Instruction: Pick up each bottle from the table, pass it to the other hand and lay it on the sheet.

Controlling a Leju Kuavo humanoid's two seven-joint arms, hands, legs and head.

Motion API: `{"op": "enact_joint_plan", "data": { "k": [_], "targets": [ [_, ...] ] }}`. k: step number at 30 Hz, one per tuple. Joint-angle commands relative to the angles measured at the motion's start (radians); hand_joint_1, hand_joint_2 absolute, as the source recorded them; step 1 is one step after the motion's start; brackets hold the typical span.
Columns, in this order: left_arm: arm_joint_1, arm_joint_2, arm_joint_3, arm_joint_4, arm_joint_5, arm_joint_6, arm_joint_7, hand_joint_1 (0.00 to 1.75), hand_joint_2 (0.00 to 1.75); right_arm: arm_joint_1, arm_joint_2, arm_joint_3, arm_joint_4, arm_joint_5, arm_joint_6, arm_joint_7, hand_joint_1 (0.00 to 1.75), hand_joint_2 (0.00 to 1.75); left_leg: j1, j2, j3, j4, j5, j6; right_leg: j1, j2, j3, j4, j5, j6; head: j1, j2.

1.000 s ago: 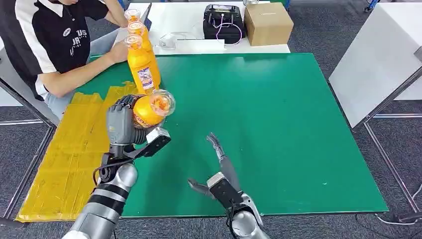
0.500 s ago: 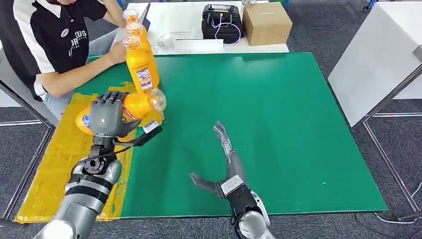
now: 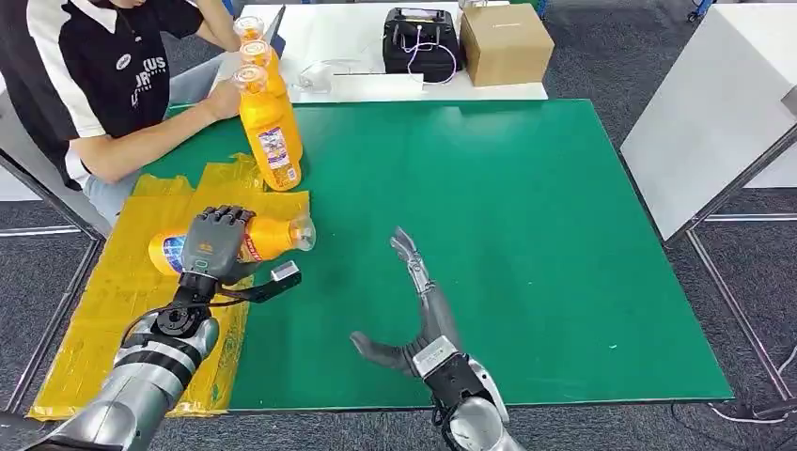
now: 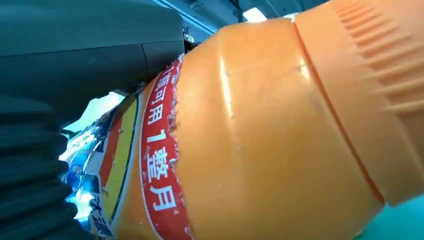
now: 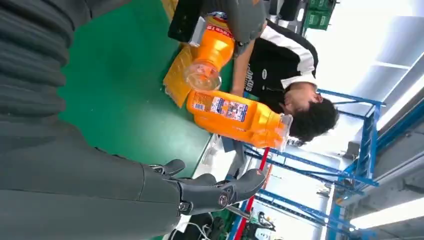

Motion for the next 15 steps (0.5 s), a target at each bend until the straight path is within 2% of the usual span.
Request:
{"op": "enact_joint_plan", "data": {
  "k": [1, 2, 5, 6, 8, 9, 10, 14, 15],
  "targets": [
    [-0.051, -0.023, 0.005, 0.190, 0.023, -0.001, -0.010, 1.75, 1.75, -0.041, -0.048, 0.047, 0.003, -0.004, 0.005, 0.004, 0.00, 1.75, 0.000, 0.002, 0.003, -0.001, -0.001, 0.000, 0.001, 0.000, 0.004, -0.001, -0.001, 0.000, 0.000, 0.000],
    [-0.051, -0.023, 0.005, 0.190, 0.023, -0.001, -0.010, 1.75, 1.75, -0.041, -0.048, 0.047, 0.003, -0.004, 0.005, 0.004, 0.00, 1.75, 0.001, 0.002, 0.006, -0.001, -0.002, -0.001, 0.001, 0.000, 0.007, -0.002, -0.001, -0.001, 0.000, 0.000],
    [-0.051, -0.023, 0.005, 0.190, 0.023, -0.001, -0.010, 1.75, 1.75, -0.041, -0.048, 0.047, 0.003, -0.004, 0.005, 0.004, 0.00, 1.75, 0.000, 0.001, 0.002, -0.001, 0.000, 0.000, 0.000, 0.000, 0.002, -0.001, 0.000, 0.000, 0.000, 0.000],
    [-0.051, -0.023, 0.005, 0.190, 0.023, -0.001, -0.010, 1.75, 1.75, -0.041, -0.048, 0.047, 0.003, -0.004, 0.005, 0.004, 0.00, 1.75, 0.001, 0.001, 0.006, -0.001, -0.002, 0.000, 0.002, -0.001, 0.007, -0.002, -0.001, -0.001, 0.000, 0.000],
    [-0.051, -0.023, 0.005, 0.190, 0.023, -0.001, -0.010, 1.75, 1.75, -0.041, -0.048, 0.047, 0.003, -0.004, 0.005, 0.004, 0.00, 1.75, 0.001, 0.001, 0.003, 0.000, -0.001, 0.000, 0.001, 0.000, 0.003, -0.001, -0.001, 0.000, 0.000, 0.000],
    [-0.051, -0.023, 0.005, 0.190, 0.023, -0.001, -0.010, 1.75, 1.75, -0.041, -0.048, 0.047, 0.003, -0.004, 0.005, 0.004, 0.00, 1.75, 0.003, 0.002, 0.010, -0.001, -0.003, -0.001, 0.003, 0.000, 0.011, -0.004, -0.002, -0.001, 0.000, 0.000],
    [-0.051, -0.023, 0.005, 0.190, 0.023, -0.001, -0.010, 1.75, 1.75, -0.041, -0.048, 0.047, 0.003, -0.004, 0.005, 0.004, 0.00, 1.75, 0.001, 0.001, 0.004, 0.000, -0.001, 0.000, 0.001, 0.000, 0.005, -0.002, -0.001, 0.000, 0.000, 0.000],
    [-0.039, -0.054, 0.055, 0.196, 0.065, -0.001, -0.050, 1.75, 1.75, -0.042, -0.045, 0.038, 0.015, -0.004, 0.003, 0.007, 0.00, 1.75, 0.001, 0.001, 0.004, 0.000, -0.001, 0.000, 0.001, -0.001, 0.005, -0.002, -0.001, 0.000, 0.000, 0.000],
    [-0.036, -0.065, 0.068, 0.198, 0.070, -0.001, -0.056, 1.17, 1.75, -0.043, -0.043, 0.037, 0.015, 0.001, 0.000, 0.010, 0.00, 1.75, 0.000, 0.001, 0.003, -0.001, -0.001, 0.000, 0.000, 0.000, 0.004, -0.001, -0.001, 0.000, 0.000, 0.000]
  ]
}}
